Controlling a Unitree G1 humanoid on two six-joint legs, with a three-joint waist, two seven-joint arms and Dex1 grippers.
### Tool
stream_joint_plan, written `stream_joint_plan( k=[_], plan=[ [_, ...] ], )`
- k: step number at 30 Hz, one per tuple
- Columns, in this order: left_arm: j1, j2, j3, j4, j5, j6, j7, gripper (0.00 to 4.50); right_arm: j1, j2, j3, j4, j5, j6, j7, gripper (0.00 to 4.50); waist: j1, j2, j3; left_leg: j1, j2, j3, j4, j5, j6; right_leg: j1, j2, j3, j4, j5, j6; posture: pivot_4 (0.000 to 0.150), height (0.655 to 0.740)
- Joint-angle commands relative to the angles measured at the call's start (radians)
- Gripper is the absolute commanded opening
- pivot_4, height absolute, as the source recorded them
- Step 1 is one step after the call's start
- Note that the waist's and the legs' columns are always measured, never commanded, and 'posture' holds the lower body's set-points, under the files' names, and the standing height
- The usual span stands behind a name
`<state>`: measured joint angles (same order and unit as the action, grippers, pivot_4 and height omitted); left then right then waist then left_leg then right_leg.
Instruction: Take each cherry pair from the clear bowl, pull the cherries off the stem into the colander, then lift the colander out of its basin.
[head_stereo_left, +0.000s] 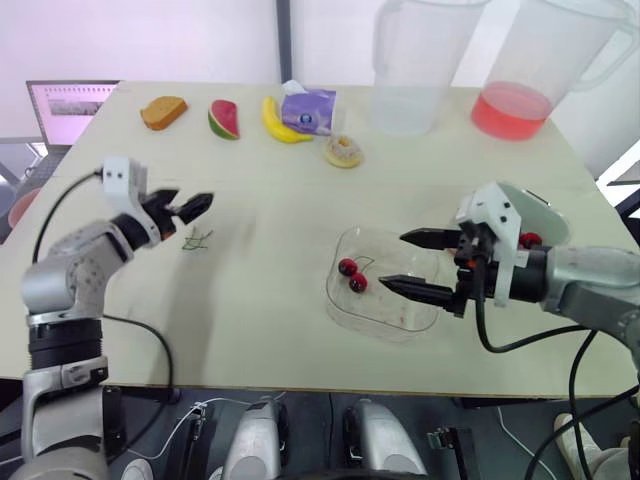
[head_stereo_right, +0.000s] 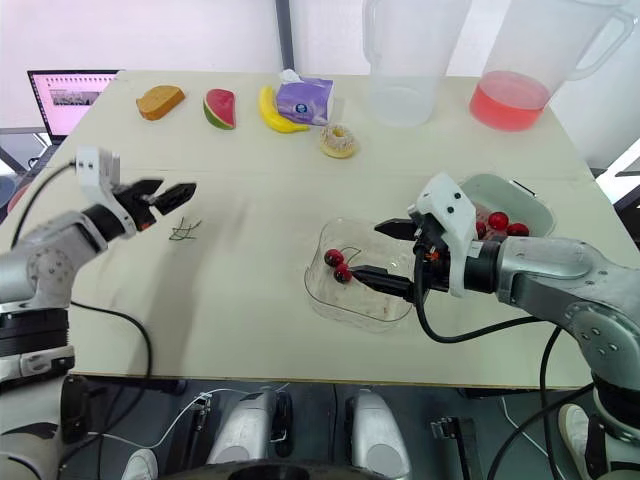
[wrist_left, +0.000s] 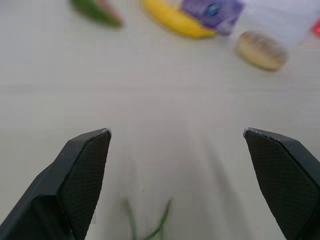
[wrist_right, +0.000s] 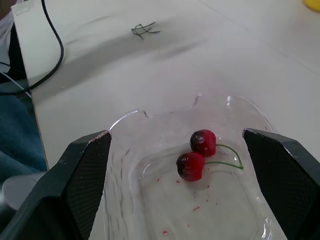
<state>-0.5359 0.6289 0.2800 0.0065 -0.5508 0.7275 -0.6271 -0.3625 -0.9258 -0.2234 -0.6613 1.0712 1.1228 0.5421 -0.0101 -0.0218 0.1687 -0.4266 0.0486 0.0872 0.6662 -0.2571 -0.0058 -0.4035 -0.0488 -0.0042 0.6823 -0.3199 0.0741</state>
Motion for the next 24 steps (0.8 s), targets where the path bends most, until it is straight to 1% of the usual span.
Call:
stream_joint_plan(
  k=[1, 6, 9, 14, 19, 24],
  plan=[
    [-0.002, 0.078, -0.071, -0.175, -0.037, -0.023, -0.157, 4.46, -0.024, -0.016, -0.033, -0.007, 0.054, 0.02, -0.025, 4.5, -0.002, 0.0, 0.0, 0.0, 0.0, 0.0, 0.0, 0.0, 0.0, 0.0, 0.0, 0.0, 0.0, 0.0, 0.0, 0.15, 0.74],
    [0.048, 0.207, -0.145, -0.31, -0.109, -0.031, -0.42, 4.46, -0.068, -0.015, 0.014, 0.031, 0.078, 0.076, -0.071, 4.5, -0.01, 0.002, 0.0, 0.001, 0.001, 0.001, -0.001, 0.0, 0.0, 0.0, 0.001, 0.001, 0.0, 0.0, 0.0, 0.15, 0.74],
    [0.074, 0.259, -0.176, -0.346, -0.093, -0.089, -0.521, 4.46, -0.116, 0.004, 0.058, 0.07, 0.078, 0.122, -0.112, 4.5, -0.007, 0.002, 0.0, 0.001, 0.001, 0.001, -0.001, 0.0, 0.0, -0.001, 0.002, 0.001, 0.0, 0.0, -0.001, 0.15, 0.74],
    [0.072, 0.269, -0.198, -0.355, -0.097, -0.149, -0.603, 4.46, -0.215, -0.005, 0.203, 0.081, -0.004, 0.174, -0.116, 4.5, -0.002, 0.001, 0.0, 0.001, 0.0, 0.001, -0.001, 0.0, 0.0, -0.001, 0.001, 0.001, 0.0, 0.0, -0.001, 0.15, 0.74],
    [0.065, 0.249, -0.21, -0.344, -0.098, -0.168, -0.614, 4.46, -0.325, 0.015, 0.344, 0.083, -0.078, 0.218, -0.098, 4.5, -0.004, 0.002, 0.0, 0.0, 0.001, 0.001, -0.001, 0.0, 0.001, -0.002, 0.002, 0.001, 0.0, 0.0, -0.001, 0.15, 0.74],
    [0.049, 0.228, -0.219, -0.317, -0.096, -0.186, -0.626, 4.46, -0.428, 0.069, 0.498, 0.103, -0.179, 0.236, -0.076, 4.5, -0.006, 0.002, 0.0, 0.0, 0.001, 0.001, -0.001, 0.0, 0.001, -0.002, 0.002, 0.001, 0.0, 0.0, -0.001, 0.15, 0.74]
  ],
)
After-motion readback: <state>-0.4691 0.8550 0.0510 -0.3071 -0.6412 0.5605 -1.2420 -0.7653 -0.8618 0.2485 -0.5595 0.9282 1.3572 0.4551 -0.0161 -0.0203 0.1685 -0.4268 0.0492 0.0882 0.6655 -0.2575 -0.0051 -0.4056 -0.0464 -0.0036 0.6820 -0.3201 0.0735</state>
